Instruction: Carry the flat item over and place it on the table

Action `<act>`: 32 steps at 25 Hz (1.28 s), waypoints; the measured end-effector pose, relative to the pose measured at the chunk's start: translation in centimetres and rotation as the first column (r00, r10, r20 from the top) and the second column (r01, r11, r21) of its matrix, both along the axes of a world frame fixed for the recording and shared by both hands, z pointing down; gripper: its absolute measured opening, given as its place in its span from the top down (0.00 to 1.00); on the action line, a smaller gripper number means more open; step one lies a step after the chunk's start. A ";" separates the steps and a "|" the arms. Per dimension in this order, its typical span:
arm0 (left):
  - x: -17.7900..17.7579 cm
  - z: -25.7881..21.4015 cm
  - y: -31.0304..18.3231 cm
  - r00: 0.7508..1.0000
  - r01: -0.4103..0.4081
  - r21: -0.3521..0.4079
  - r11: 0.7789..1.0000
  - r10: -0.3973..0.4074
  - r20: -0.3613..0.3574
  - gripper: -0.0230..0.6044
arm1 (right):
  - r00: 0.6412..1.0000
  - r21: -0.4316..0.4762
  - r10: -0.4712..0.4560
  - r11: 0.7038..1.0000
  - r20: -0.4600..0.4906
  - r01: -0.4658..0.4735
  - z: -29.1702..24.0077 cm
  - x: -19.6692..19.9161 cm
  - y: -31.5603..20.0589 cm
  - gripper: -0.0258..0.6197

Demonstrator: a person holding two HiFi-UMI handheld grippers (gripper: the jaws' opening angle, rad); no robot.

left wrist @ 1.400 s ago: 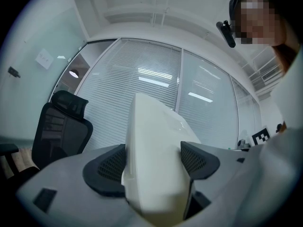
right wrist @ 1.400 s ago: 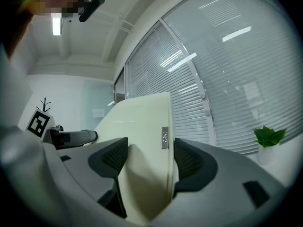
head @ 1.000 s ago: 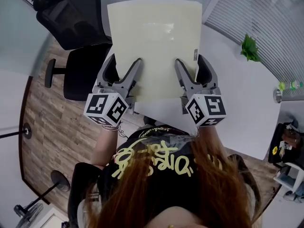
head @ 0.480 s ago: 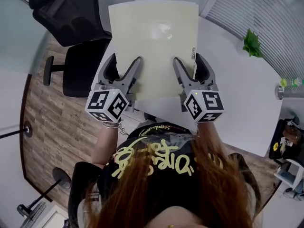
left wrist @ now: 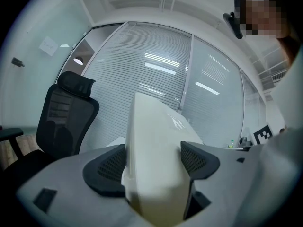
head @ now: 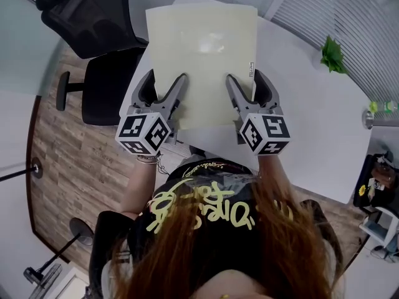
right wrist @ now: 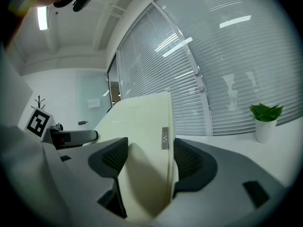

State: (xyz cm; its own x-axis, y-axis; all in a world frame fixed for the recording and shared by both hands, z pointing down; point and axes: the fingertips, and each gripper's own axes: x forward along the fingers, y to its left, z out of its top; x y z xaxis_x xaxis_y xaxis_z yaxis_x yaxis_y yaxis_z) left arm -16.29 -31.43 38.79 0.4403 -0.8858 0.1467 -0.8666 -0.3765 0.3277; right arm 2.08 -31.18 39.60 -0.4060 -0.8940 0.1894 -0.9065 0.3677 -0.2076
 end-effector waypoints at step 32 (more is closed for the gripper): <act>-0.6 5.7 -0.8 0.999 0.007 -0.119 0.993 -0.003 0.034 0.38 | 1.000 -0.149 -0.002 0.989 -0.014 0.000 5.9 -0.8 -0.9 0.48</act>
State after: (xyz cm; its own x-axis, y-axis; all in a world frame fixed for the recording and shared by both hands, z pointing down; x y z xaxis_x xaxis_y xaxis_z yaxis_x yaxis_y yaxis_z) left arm -16.84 -32.26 44.50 0.4293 -0.8631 0.2660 -0.8794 -0.3323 0.3409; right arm 1.32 -32.04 45.46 -0.4036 -0.8550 0.3258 -0.9092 0.3349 -0.2474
